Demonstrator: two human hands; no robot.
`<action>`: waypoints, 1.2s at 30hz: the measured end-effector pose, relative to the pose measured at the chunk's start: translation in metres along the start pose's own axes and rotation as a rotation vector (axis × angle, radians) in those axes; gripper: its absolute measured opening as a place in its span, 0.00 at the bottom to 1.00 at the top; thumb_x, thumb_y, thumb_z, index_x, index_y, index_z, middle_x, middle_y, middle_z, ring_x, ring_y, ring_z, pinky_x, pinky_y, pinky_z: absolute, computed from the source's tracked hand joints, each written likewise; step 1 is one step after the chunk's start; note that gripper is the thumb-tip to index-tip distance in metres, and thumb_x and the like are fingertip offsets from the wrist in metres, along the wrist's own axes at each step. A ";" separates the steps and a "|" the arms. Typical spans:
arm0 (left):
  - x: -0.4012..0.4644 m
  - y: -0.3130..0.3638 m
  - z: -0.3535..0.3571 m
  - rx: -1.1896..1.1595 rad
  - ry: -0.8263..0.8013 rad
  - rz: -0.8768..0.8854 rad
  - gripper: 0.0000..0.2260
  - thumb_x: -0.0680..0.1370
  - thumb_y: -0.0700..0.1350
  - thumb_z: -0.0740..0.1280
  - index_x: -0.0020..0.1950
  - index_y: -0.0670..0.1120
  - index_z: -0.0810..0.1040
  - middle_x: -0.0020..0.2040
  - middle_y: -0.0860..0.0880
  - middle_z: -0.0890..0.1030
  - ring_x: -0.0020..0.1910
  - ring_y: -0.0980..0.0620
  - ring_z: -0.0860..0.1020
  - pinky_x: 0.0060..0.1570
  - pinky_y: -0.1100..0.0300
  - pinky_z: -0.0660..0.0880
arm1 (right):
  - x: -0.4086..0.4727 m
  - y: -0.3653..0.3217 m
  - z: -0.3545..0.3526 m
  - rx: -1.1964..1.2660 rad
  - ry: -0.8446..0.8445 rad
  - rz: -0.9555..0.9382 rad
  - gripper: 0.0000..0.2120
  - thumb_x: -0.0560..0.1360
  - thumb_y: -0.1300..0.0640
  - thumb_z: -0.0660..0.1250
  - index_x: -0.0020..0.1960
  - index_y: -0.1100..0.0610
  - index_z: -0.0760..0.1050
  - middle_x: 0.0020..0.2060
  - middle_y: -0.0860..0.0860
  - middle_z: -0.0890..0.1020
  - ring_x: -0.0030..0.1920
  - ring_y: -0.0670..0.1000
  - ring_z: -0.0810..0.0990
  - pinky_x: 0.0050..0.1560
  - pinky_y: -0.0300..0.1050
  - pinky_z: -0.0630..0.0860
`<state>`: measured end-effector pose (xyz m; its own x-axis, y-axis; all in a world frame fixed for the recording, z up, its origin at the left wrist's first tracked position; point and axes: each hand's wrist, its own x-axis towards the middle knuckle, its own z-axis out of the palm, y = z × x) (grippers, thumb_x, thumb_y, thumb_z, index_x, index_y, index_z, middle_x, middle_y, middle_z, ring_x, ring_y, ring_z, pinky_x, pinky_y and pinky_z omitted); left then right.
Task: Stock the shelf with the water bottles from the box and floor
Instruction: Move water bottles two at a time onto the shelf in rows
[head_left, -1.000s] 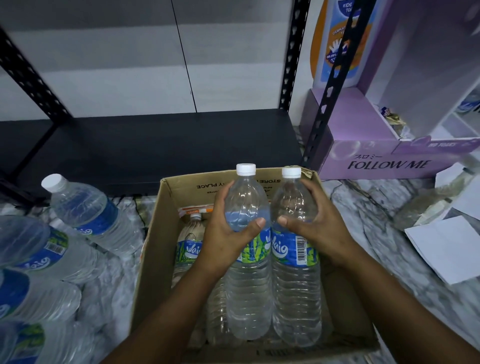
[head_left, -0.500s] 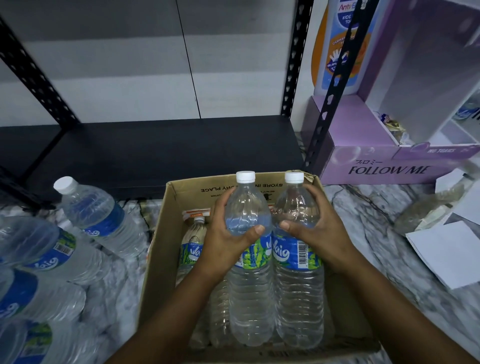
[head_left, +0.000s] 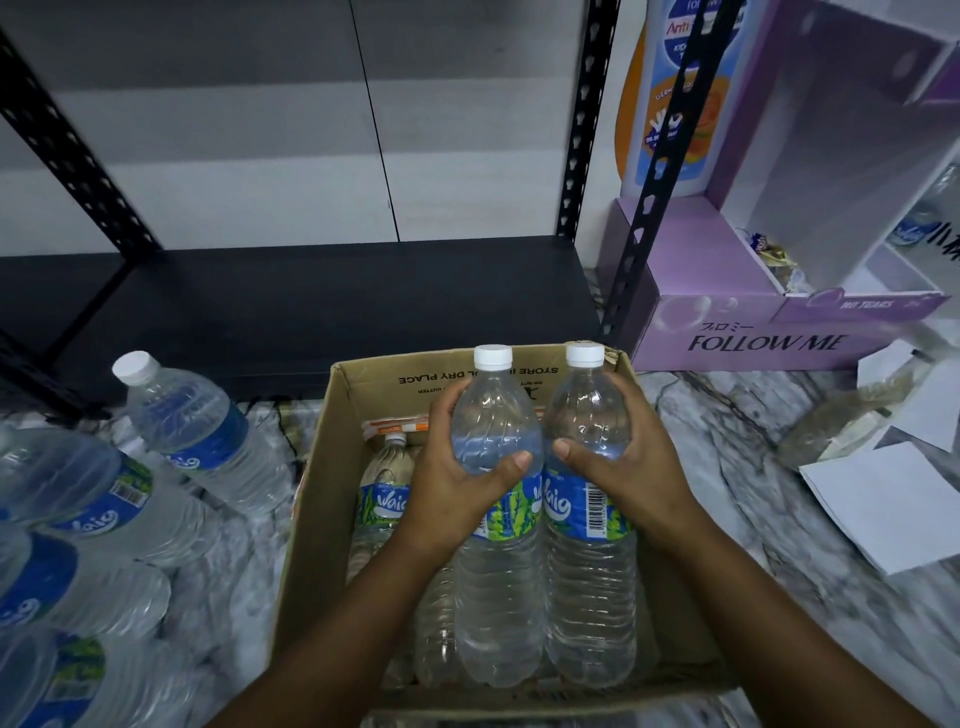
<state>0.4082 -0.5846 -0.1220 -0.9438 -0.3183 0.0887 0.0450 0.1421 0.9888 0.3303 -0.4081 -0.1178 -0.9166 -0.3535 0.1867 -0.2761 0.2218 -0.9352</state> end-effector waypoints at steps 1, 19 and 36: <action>-0.001 0.000 0.000 0.011 0.012 0.003 0.33 0.67 0.49 0.76 0.67 0.59 0.63 0.58 0.67 0.76 0.57 0.58 0.79 0.50 0.60 0.79 | -0.001 -0.001 0.001 -0.011 0.005 -0.001 0.35 0.63 0.38 0.74 0.67 0.41 0.66 0.59 0.34 0.76 0.59 0.38 0.77 0.55 0.34 0.75; -0.034 0.046 -0.003 0.247 0.200 0.100 0.33 0.68 0.51 0.76 0.68 0.63 0.63 0.63 0.64 0.73 0.62 0.63 0.73 0.58 0.61 0.73 | -0.028 -0.052 0.001 -0.171 0.177 -0.118 0.37 0.66 0.56 0.78 0.67 0.42 0.62 0.61 0.39 0.71 0.61 0.36 0.70 0.59 0.25 0.63; -0.049 0.300 -0.054 0.239 0.229 0.089 0.33 0.66 0.58 0.72 0.67 0.70 0.61 0.62 0.56 0.76 0.60 0.53 0.76 0.57 0.48 0.77 | -0.018 -0.303 -0.062 -0.165 0.197 -0.029 0.37 0.65 0.59 0.79 0.67 0.44 0.64 0.58 0.40 0.72 0.61 0.42 0.71 0.60 0.33 0.65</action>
<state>0.4856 -0.5772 0.1769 -0.8405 -0.4931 0.2248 0.0202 0.3859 0.9223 0.4122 -0.4125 0.1807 -0.9417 -0.1821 0.2829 -0.3320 0.3654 -0.8696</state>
